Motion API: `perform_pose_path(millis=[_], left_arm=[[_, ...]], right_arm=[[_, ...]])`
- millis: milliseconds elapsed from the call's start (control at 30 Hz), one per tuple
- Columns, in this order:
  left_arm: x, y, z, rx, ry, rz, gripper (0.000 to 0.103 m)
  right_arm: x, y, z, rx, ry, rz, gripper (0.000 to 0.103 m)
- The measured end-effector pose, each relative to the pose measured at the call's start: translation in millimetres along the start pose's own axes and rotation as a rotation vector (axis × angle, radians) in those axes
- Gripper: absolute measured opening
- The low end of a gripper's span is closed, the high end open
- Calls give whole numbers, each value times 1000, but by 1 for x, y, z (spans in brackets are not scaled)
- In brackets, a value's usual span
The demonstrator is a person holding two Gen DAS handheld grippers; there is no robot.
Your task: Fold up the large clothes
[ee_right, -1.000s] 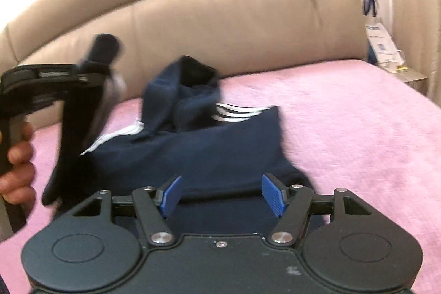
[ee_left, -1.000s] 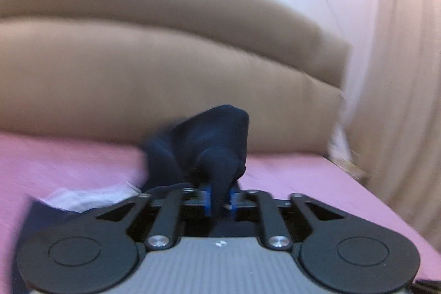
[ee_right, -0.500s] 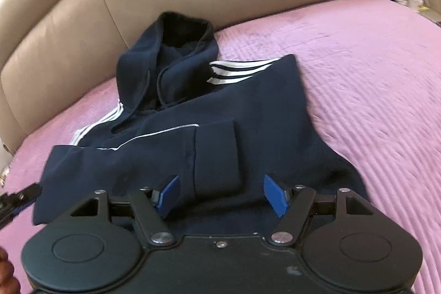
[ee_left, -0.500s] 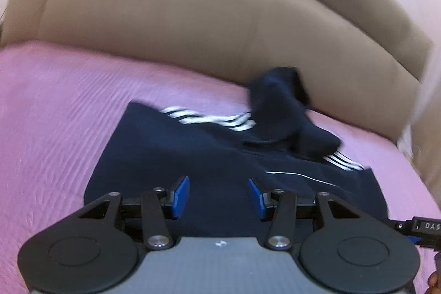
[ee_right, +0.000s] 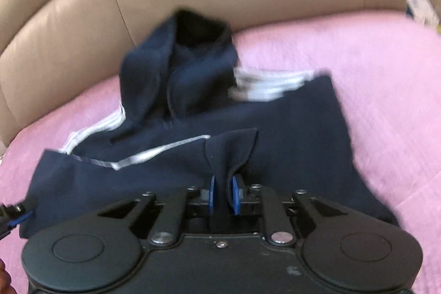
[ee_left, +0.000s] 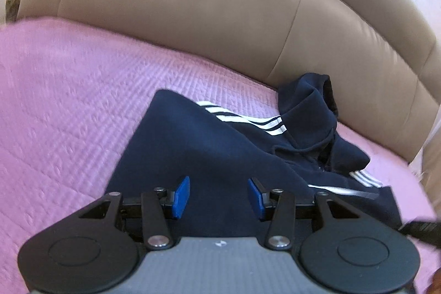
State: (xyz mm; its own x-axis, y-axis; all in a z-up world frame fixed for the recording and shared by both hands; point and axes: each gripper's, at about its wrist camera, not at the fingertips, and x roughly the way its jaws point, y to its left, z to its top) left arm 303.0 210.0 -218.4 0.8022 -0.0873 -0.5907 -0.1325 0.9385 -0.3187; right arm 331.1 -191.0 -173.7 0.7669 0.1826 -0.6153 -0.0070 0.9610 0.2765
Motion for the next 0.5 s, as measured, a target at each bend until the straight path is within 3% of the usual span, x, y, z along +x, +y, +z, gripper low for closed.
perform_pose_path(millis=[67,200,267,300,333,367,433,500], left_arm=[[-7,-6,0,32,-15,13,48],[-8,-11,0,57,-13,21,48],[0,-12,-3,68,22,38,48],[5,-13,-5,77,46,57,48],[11,-14,-7,92,71,79,48],[14,-15,-10,104,83,90,48],[15,-16,-12,114,79,92,47],[10,-18,-10,109,55,57,48]], right_arm=[[-22,4,10,-25,-78,-41,15],[-53,-11,22,-34,-190,-211,16],[-46,-26,23,-18,-157,-289,26],[-34,-33,21,-13,-114,-346,39],[-24,-37,18,-19,-77,-390,58],[-9,-42,15,-42,-22,-446,65],[2,-47,9,-57,34,-456,60],[-15,-46,6,-1,-33,-372,60]])
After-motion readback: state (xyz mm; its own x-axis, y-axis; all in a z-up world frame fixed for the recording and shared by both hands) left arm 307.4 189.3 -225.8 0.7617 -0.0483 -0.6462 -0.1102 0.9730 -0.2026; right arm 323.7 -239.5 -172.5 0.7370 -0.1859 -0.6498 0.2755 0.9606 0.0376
